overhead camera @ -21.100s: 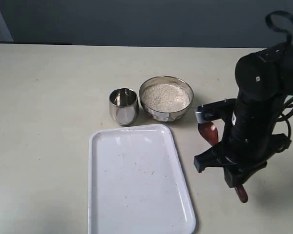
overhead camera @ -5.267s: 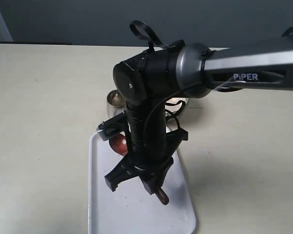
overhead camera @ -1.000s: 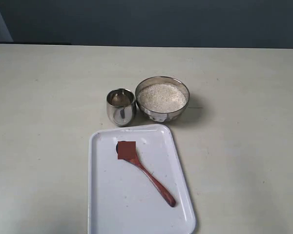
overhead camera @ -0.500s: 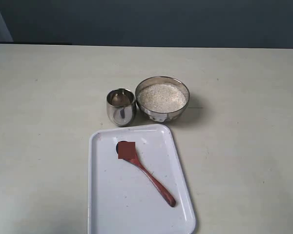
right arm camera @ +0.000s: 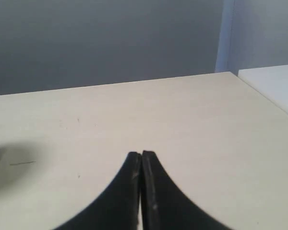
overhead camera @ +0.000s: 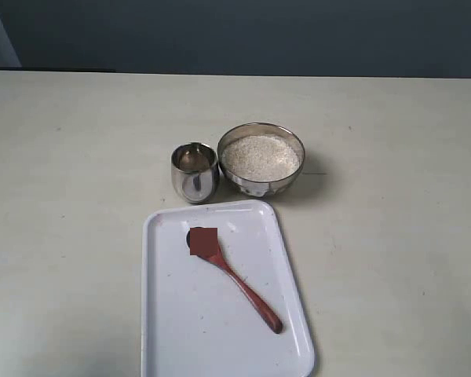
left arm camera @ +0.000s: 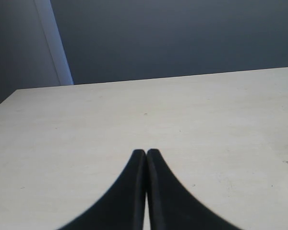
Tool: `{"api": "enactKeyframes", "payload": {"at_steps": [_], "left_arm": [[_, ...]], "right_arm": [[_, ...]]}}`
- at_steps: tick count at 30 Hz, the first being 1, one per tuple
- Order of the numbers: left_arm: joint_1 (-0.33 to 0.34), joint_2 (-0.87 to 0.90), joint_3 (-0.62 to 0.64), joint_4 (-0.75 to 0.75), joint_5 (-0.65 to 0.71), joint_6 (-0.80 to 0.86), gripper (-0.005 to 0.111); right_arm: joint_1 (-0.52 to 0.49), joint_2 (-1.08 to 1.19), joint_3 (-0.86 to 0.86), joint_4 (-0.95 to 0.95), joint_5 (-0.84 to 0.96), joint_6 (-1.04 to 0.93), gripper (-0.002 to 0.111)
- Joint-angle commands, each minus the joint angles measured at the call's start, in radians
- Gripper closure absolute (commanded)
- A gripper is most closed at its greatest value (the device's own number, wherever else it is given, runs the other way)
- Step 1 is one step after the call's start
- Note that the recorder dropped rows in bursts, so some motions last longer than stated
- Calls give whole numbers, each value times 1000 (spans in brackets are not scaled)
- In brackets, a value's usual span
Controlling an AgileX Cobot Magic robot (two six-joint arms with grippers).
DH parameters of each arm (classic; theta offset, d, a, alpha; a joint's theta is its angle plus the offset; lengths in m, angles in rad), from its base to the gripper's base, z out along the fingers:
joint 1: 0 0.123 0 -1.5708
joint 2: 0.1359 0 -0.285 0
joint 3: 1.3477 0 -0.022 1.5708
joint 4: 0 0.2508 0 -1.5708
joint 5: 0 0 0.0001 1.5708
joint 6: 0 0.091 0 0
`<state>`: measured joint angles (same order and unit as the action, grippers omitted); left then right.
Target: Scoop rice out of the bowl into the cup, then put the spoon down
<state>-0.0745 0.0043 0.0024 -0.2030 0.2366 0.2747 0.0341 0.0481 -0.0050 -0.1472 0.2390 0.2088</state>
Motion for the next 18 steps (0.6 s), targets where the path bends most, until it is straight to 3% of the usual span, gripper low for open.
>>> {"api": "enactKeyframes", "payload": {"at_steps": [1,6,18], "left_arm": [[-7,-4,-2,3,-4,-3,106],[-7,-4,-2,3,-4,-3,106],[-7,-4,-2,3,-4,-3,106]], "right_arm": [[-3,-3,5,-1,17,-31,108],[-3,-3,5,105,34,-181,108],[-3,-5,5,142,44,-188,108]]}}
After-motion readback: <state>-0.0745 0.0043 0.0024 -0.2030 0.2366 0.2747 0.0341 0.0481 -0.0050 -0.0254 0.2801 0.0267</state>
